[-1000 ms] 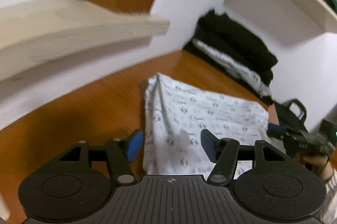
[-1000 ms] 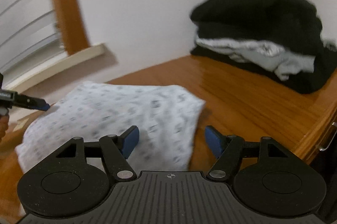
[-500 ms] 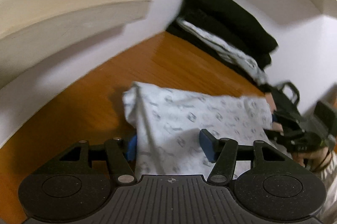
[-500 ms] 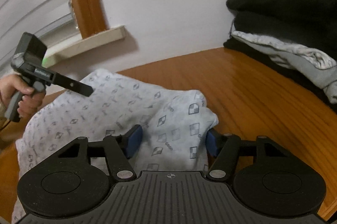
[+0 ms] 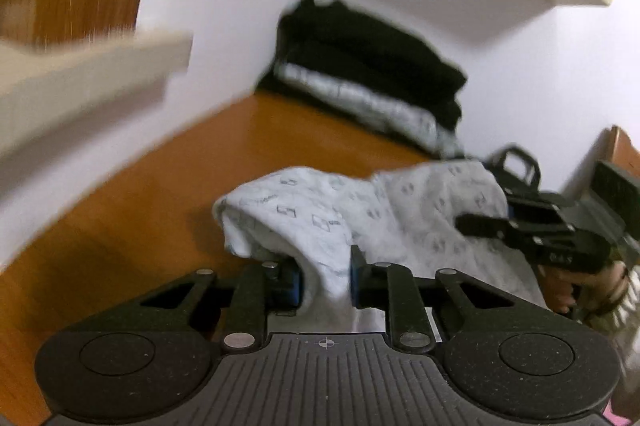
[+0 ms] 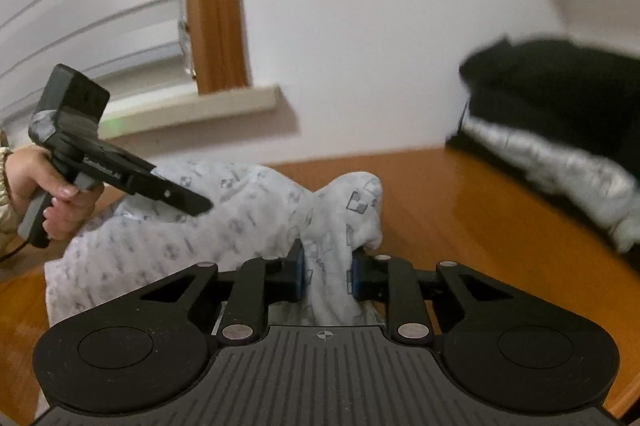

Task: Fold clothes
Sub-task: 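Grasp the folded garment with both grippers and lift it off the desk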

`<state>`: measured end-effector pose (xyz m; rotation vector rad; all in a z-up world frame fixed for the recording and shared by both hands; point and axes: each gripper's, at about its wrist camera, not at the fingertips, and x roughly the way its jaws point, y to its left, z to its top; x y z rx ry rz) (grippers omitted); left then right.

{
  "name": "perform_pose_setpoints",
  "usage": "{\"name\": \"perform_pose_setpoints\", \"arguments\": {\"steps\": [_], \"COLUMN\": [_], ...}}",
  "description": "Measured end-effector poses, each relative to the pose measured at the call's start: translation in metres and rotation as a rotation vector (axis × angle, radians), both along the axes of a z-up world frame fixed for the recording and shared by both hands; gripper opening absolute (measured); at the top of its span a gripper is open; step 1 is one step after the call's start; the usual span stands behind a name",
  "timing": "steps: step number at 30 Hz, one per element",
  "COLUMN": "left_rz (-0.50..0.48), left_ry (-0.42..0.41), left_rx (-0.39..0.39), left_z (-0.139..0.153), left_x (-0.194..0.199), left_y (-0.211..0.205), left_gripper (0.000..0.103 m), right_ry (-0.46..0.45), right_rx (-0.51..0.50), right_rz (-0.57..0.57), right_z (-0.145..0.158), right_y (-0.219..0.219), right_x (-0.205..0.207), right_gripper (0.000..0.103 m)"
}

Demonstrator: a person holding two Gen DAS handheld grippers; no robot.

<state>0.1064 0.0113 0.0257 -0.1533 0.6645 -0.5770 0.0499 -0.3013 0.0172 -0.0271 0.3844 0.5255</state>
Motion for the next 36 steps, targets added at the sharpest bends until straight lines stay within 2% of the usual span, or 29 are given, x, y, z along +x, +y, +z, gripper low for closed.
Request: {"name": "perform_pose_setpoints", "arguments": {"steps": [8, 16, 22, 27, 32, 35, 36], "left_rz": [-0.038, -0.058, -0.05, -0.044, -0.037, -0.013, 0.008], "left_ry": [-0.174, -0.326, -0.439, -0.538, -0.566, -0.517, -0.487], "left_rx": [-0.064, -0.131, -0.172, -0.124, -0.053, 0.003, 0.066], "left_z": [0.03, 0.064, 0.115, 0.175, 0.222, 0.219, 0.211], "left_x": [0.023, 0.066, 0.105, 0.149, 0.23, 0.297, 0.321], "left_y": [-0.038, -0.08, -0.099, -0.125, -0.186, -0.233, -0.253], "left_gripper": [0.022, 0.019, 0.019, 0.018, 0.018, 0.02, 0.028], "right_ry": [-0.196, -0.357, -0.485, -0.569, -0.581, -0.524, -0.489], "right_rx": [-0.121, -0.206, -0.198, -0.139, -0.05, -0.014, -0.007], "right_rz": [-0.088, -0.096, -0.137, -0.148, -0.223, -0.311, -0.35], "right_z": [0.038, 0.086, 0.134, 0.184, 0.2, 0.187, 0.18], "right_y": [-0.026, -0.046, -0.078, -0.114, -0.172, -0.212, -0.224], "right_x": [-0.009, 0.009, 0.037, 0.065, 0.117, 0.162, 0.18], "right_gripper": [0.021, 0.021, 0.02, 0.02, 0.02, 0.022, 0.024]}}
